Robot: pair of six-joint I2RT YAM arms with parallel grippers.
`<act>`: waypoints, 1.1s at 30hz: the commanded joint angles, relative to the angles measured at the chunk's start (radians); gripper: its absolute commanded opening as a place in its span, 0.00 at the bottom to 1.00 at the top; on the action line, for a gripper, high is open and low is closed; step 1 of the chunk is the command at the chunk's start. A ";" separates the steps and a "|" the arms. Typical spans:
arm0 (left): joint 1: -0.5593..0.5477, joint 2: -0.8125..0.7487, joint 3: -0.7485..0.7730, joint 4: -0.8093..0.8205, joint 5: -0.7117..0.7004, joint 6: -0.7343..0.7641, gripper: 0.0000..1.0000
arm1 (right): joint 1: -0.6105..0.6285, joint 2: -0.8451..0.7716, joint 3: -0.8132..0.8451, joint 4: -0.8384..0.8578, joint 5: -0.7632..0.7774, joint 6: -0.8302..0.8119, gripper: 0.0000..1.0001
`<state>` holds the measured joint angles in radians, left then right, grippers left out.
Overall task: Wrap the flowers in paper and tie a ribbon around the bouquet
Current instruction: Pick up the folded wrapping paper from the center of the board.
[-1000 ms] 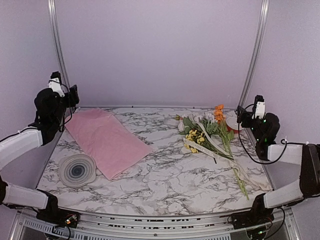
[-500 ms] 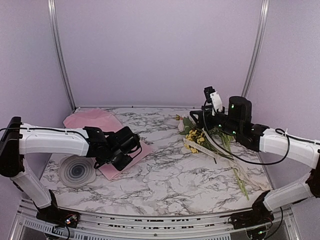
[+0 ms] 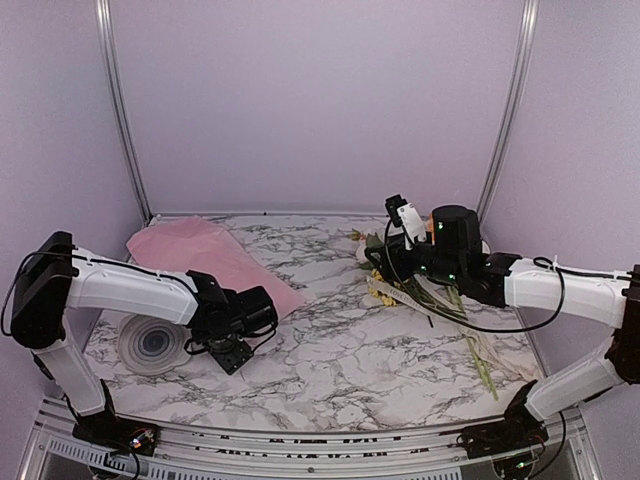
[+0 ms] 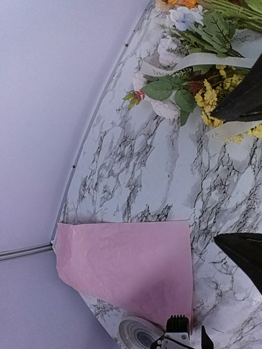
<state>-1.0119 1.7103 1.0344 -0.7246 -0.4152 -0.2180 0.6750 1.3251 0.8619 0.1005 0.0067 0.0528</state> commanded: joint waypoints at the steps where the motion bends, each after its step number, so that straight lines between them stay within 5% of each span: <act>1: 0.000 0.014 -0.016 -0.011 -0.001 -0.015 0.71 | 0.005 0.003 0.042 0.002 0.013 0.013 0.67; 11: 0.000 0.052 0.020 0.032 -0.073 -0.017 0.35 | 0.006 -0.004 0.048 0.024 -0.016 -0.012 0.68; 22: 0.000 0.023 -0.009 0.120 -0.181 0.011 0.26 | 0.007 -0.003 0.030 0.052 -0.078 -0.009 0.69; 30: 0.000 0.032 -0.059 0.229 -0.277 0.016 0.00 | 0.014 0.000 0.017 0.105 -0.214 -0.027 0.71; 33: -0.001 0.023 -0.062 0.249 -0.328 0.004 0.00 | 0.015 0.014 0.032 0.090 -0.214 -0.025 0.71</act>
<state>-1.0119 1.7573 0.9840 -0.5339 -0.6529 -0.2016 0.6800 1.3251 0.8722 0.1661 -0.1692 0.0334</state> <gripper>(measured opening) 0.004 0.709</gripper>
